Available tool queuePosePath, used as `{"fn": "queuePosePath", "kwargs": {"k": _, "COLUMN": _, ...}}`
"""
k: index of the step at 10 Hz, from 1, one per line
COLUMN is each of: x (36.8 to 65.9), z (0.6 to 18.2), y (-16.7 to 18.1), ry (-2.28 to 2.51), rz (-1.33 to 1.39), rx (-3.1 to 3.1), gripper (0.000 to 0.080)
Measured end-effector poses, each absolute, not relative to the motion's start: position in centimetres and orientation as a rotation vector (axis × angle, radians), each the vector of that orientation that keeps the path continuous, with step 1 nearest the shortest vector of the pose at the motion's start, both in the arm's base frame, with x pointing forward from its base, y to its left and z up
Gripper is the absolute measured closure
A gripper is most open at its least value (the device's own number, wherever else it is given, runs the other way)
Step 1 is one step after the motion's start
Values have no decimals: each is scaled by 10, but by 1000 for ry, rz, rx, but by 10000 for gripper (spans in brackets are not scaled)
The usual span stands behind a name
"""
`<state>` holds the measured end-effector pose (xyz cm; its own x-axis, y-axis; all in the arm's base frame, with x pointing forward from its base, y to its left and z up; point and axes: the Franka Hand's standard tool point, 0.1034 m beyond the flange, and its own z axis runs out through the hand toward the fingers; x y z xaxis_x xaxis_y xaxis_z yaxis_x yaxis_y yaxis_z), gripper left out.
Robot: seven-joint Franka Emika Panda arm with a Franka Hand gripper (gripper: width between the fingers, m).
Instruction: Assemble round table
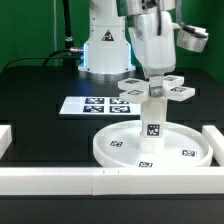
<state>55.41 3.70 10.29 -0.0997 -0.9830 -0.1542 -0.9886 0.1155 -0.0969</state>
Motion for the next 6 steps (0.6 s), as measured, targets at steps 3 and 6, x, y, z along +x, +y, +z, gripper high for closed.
{"fn": "queuePosePath", "kwargs": {"k": 3, "x": 556, "z": 103, "y": 37, "ry": 2426, "rz": 78, "rx": -1636, "gripper": 353}}
{"fn": "queuePosePath", "kwargs": {"k": 6, "x": 556, "z": 104, "y": 38, "ry": 2406, "rz": 81, "rx": -1659, "gripper": 242}}
